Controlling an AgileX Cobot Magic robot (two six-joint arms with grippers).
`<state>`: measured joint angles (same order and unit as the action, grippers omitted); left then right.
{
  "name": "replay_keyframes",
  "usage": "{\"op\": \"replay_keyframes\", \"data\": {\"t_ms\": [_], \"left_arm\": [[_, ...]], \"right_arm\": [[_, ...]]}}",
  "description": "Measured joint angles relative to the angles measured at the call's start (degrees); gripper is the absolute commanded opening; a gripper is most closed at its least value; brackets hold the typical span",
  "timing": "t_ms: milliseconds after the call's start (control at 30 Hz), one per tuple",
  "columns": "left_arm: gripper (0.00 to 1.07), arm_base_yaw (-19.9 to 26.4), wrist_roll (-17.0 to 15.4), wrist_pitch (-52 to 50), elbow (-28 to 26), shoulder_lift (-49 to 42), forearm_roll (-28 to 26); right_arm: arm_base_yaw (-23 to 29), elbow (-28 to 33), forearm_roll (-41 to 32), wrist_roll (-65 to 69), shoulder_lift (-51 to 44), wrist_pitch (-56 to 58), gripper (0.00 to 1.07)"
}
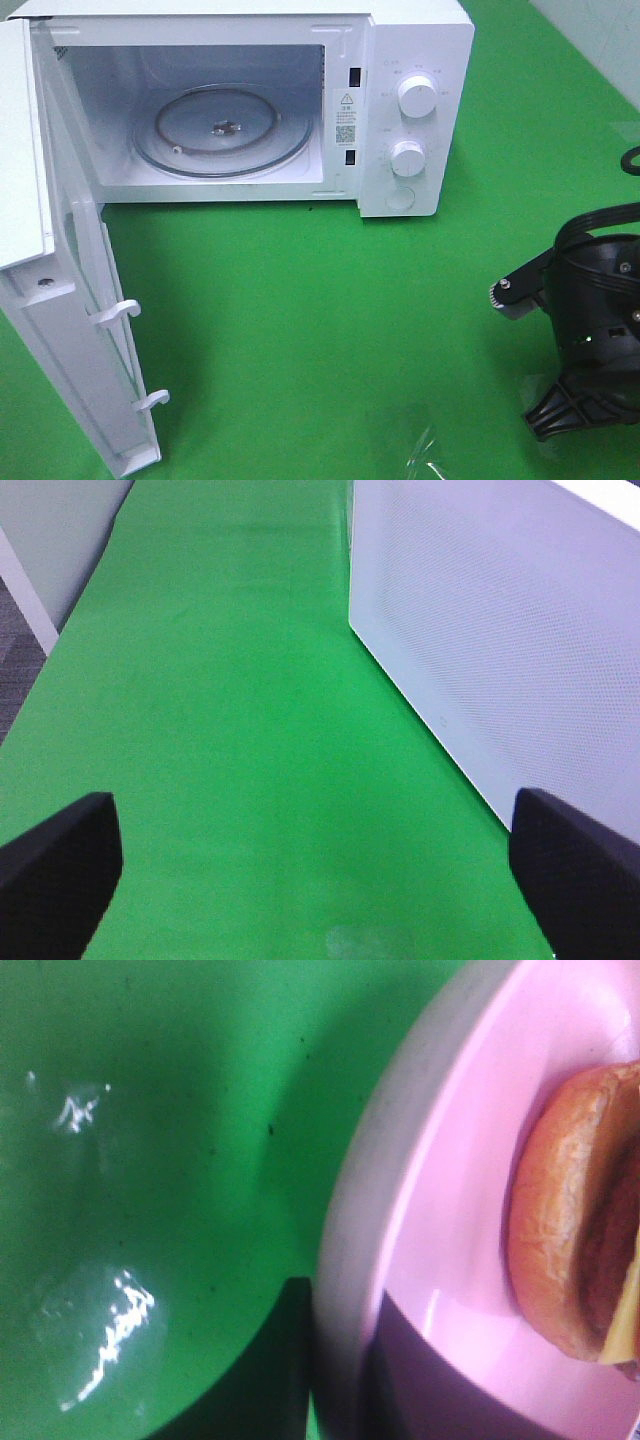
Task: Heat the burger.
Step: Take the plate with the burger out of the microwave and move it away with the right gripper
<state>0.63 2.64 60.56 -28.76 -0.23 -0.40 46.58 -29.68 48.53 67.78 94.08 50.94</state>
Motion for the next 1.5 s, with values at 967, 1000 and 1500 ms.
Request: {"op": "replay_keyframes", "data": {"t_ms": [967,1000,1500], "left_arm": [[0.97,0.0,0.0,0.0,0.0,0.0,0.0],[0.97,0.0,0.0,0.0,0.0,0.0,0.0],[0.97,0.0,0.0,0.0,0.0,0.0,0.0]], "right_arm": [[-4.8,-0.1,4.4,5.7,4.5,-10.9,0.49],[-4.8,-0.1,4.4,5.7,4.5,-10.9,0.49],[-4.8,-0.3,-6.6,-9.2,-8.5,-14.8,0.57]]}}
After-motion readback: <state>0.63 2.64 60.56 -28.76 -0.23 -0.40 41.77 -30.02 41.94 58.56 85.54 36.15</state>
